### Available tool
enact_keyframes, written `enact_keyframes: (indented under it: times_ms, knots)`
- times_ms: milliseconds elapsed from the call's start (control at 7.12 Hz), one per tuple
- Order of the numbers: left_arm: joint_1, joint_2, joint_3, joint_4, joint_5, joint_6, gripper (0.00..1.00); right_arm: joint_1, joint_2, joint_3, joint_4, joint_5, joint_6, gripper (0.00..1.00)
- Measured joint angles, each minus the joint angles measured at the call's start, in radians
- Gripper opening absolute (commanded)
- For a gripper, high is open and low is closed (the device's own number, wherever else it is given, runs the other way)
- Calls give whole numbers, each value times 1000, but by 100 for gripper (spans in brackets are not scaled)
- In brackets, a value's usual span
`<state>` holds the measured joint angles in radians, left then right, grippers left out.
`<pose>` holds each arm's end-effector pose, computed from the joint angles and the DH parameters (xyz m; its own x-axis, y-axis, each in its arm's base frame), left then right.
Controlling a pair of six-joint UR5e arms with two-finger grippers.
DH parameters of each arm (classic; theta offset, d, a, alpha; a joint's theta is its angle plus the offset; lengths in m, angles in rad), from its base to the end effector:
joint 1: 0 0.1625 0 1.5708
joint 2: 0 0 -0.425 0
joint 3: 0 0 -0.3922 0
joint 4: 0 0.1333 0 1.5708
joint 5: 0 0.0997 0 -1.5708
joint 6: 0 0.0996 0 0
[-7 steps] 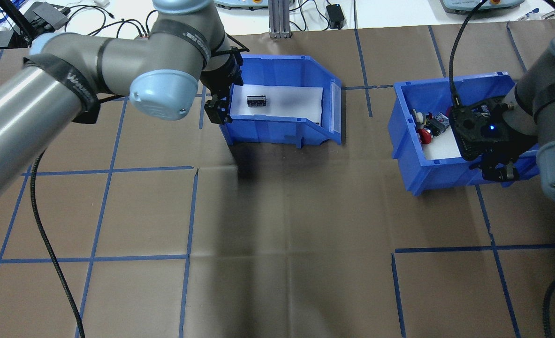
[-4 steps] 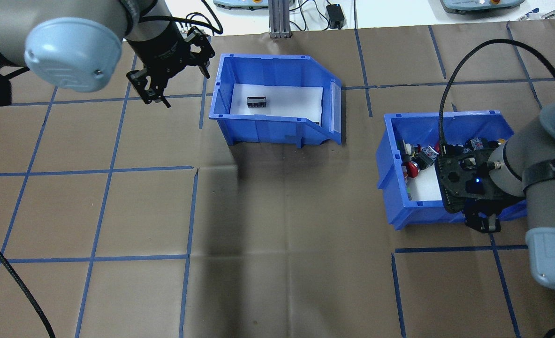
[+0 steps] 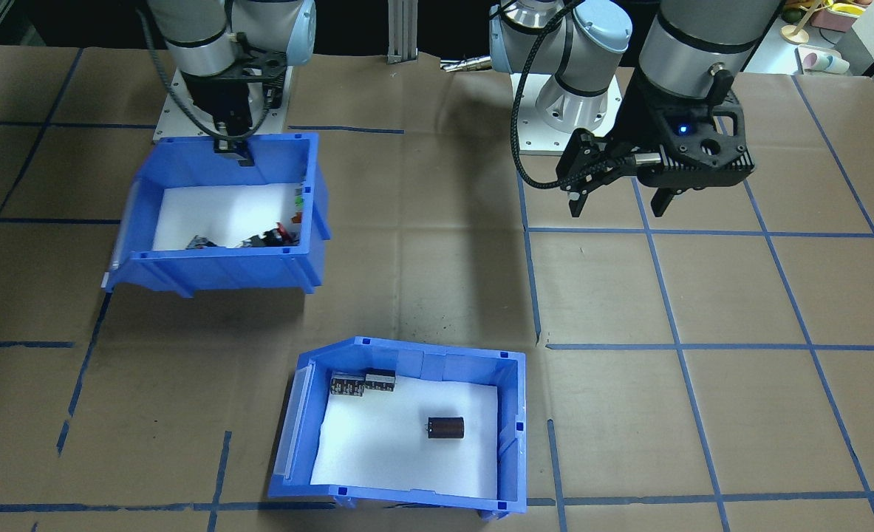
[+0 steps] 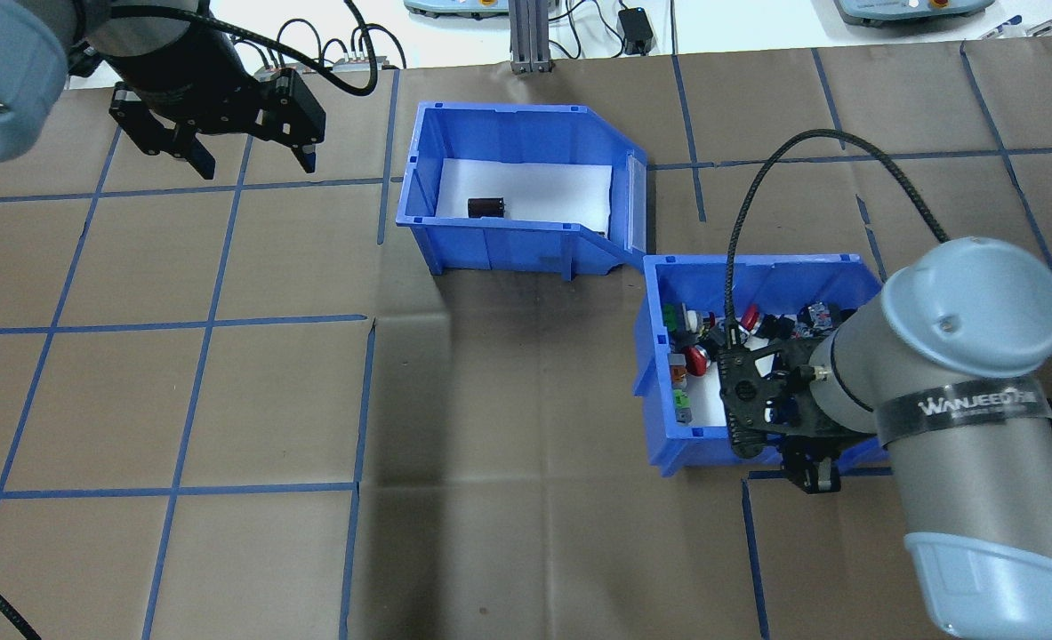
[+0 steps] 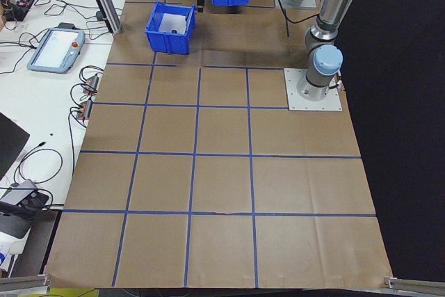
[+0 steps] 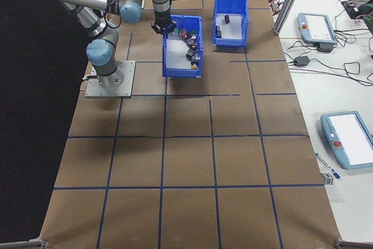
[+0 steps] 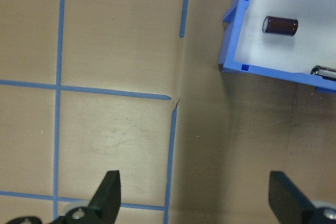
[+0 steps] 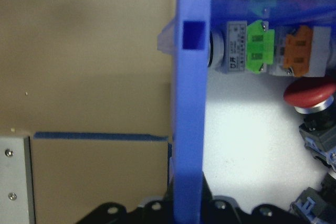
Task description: Place battery box in front
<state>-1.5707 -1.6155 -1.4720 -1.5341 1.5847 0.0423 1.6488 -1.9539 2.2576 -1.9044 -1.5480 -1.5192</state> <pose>-0.1319 -0.5190 0.5181 -0.9990 0.0408 -0.0177 0.0422 0.9950 -0.0900 0.1599 -0.3065 0.3429 0.0264 -0.9992 0.0287 -0.9993 -0.0271 -0.0243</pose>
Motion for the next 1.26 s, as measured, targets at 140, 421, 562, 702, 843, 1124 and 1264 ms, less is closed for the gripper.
enact_keyframes:
  times_ms: [140, 421, 562, 702, 843, 1124, 1264]
  knots:
    - [7, 6, 1, 0, 4, 66, 100, 109, 35, 0, -34, -5, 98, 0]
    - [10, 10, 2, -10, 7, 99, 100, 301, 149, -5, -179, -20, 282, 0]
    - [10, 15, 0, -14, 15, 102, 100, 383, 211, -13, -245, -47, 351, 0]
    - [10, 23, -7, -11, 60, 103, 100, 440, 256, -31, -275, -74, 404, 0]
    - [10, 28, -15, -4, 129, 101, 100, 474, 290, -54, -282, -87, 449, 0]
    - [8, 25, -20, 0, 136, 87, 100, 512, 341, -75, -291, -93, 528, 18]
    - [8, 22, -22, 0, 123, 83, 100, 528, 358, -80, -294, -93, 545, 99]
